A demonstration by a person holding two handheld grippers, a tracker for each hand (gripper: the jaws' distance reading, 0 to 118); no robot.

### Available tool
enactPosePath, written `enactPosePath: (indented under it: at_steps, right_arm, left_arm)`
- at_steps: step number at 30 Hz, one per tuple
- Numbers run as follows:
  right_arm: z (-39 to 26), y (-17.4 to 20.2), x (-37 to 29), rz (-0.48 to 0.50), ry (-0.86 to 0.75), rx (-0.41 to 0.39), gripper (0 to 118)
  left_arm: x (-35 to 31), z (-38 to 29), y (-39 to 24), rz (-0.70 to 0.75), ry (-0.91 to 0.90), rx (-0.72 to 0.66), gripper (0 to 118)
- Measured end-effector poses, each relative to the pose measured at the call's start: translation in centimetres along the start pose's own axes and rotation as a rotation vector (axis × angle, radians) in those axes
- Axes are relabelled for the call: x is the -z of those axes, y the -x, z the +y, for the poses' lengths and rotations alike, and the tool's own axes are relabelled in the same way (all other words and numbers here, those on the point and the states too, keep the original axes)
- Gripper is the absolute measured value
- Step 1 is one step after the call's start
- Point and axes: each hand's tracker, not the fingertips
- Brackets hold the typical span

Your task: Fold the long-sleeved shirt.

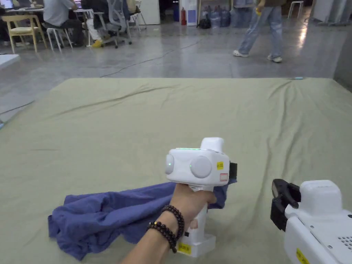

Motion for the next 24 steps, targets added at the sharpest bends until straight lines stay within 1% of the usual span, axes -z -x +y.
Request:
enactPosePath:
  at_steps: [5, 7, 9, 10, 12, 14, 15, 16, 17, 18, 19, 20, 21, 22, 23, 24]
  right_arm:
    - [0.4, -6.8, -3.5, -0.179, -0.018, 0.017, 0]
    - [0.3, -9.1, -4.8, -0.241, -0.014, 0.028, 0]
    - [-0.1, -11.0, -6.0, -0.287, -0.011, 0.048, 0]
    - [-0.4, -11.8, -6.5, -0.312, -0.01, 0.057, 0]
    - [-0.9, -13.0, -7.1, -0.349, 0.005, 0.069, 0]
    - [-1.4, -13.6, -7.3, -0.364, 0.015, 0.077, 0]
    - [-1.7, -13.8, -7.3, -0.366, 0.019, 0.08, 0]
    - [-2.0, -13.8, -7.1, -0.363, 0.024, 0.083, 0]
    - [-2.1, -13.7, -6.9, -0.359, 0.031, 0.088, 0]
    - [-2.3, -13.6, -6.7, -0.354, 0.036, 0.09, 0]
    - [-2.4, -13.3, -6.3, -0.344, 0.042, 0.089, 0]
    - [-2.4, -12.9, -6.1, -0.333, 0.045, 0.086, 0]
    - [-2.4, -12.4, -5.8, -0.324, 0.045, 0.084, 0]
    - [-2.3, -12.0, -5.5, -0.315, 0.041, 0.085, 0]
    - [-2.2, -11.6, -5.4, -0.299, 0.035, 0.088, 0]
    - [-2.1, -11.1, -5.2, -0.282, 0.03, 0.091, 0]
  left_arm:
    - [7.4, 1.4, -11.8, -0.189, 0.053, 0.075, 0]
    - [10.2, 0.6, -17.0, -0.265, 0.084, 0.114, 0]
    - [12.4, -0.9, -20.6, -0.32, 0.114, 0.131, 0]
    - [13.4, -1.6, -21.9, -0.332, 0.155, 0.143, 0]
    - [14.5, -3.1, -23.4, -0.316, 0.163, 0.129, 0]
    - [15.3, -3.8, -23.2, -0.299, 0.199, 0.121, 0]
    - [15.1, -4.1, -22.5, -0.282, 0.181, 0.125, 0]
    - [14.9, -4.1, -21.8, -0.25, 0.15, 0.127, 15]
    - [14.6, -3.9, -21.1, -0.228, 0.144, 0.126, 33]
    - [14.1, -3.6, -20.3, -0.216, 0.13, 0.11, 45]
    - [13.3, -3.2, -19.1, -0.225, 0.106, 0.086, 45]
    - [11.9, -2.9, -18.2, -0.227, 0.087, 0.071, 82]
    - [10.5, -2.6, -17.0, -0.225, 0.046, 0.045, 105]
    - [8.8, -2.6, -15.9, -0.227, 0.003, 0.038, 117]
    - [7.3, -2.6, -14.9, -0.22, -0.03, 0.035, 117]
    - [5.4, -2.8, -13.5, -0.182, -0.062, 0.031, 117]
